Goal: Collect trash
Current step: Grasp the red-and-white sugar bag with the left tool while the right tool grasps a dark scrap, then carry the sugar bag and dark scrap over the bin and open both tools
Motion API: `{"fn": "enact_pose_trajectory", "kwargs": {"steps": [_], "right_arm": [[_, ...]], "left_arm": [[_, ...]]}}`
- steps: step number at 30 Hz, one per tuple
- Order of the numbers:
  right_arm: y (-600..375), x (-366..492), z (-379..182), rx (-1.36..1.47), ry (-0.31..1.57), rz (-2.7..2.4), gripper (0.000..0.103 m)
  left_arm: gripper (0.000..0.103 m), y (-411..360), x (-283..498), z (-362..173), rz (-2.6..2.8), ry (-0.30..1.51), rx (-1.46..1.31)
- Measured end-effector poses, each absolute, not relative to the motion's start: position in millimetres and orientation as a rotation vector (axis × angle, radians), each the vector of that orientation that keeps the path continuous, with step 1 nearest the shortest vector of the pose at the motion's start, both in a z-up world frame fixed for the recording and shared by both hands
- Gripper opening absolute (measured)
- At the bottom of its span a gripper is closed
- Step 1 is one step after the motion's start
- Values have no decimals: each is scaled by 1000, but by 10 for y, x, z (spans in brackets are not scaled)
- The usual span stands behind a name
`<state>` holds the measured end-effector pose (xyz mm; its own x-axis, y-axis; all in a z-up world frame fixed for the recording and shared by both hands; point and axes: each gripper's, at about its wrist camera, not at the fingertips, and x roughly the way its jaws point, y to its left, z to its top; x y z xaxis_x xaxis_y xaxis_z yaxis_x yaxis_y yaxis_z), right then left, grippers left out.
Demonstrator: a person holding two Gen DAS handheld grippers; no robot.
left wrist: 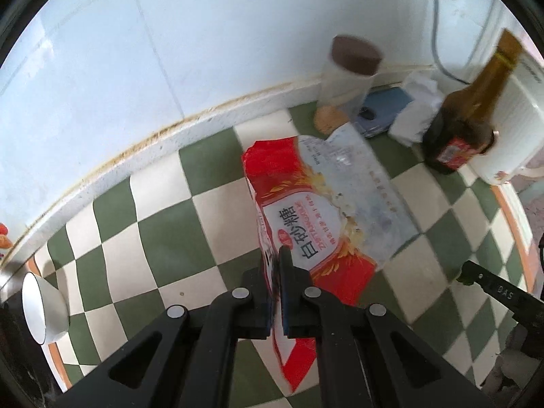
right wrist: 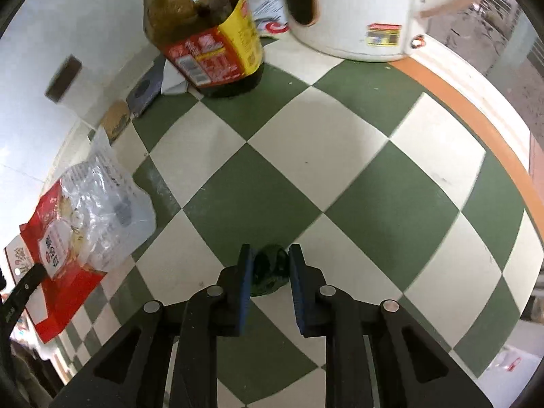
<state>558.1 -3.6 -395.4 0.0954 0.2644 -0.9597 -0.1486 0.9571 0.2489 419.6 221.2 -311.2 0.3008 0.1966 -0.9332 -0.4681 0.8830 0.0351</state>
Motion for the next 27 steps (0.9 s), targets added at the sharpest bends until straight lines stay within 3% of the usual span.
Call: {"fn": "enact_pose_trajectory", "kwargs": {"steps": [12, 20, 27], "right_arm": [[-1100, 5242, -3257, 266, 1315, 249, 21], [-2157, 4792, -2905, 398, 1236, 180, 21], [-3517, 4093, -2910, 492, 1211, 6, 21]], "left_arm": [[0, 1411, 4154, -2173, 305, 1038, -176], [0, 305, 4117, -1632, 136, 973, -70], [0, -1002, 4015, -1756, -109, 1016, -36]]}}
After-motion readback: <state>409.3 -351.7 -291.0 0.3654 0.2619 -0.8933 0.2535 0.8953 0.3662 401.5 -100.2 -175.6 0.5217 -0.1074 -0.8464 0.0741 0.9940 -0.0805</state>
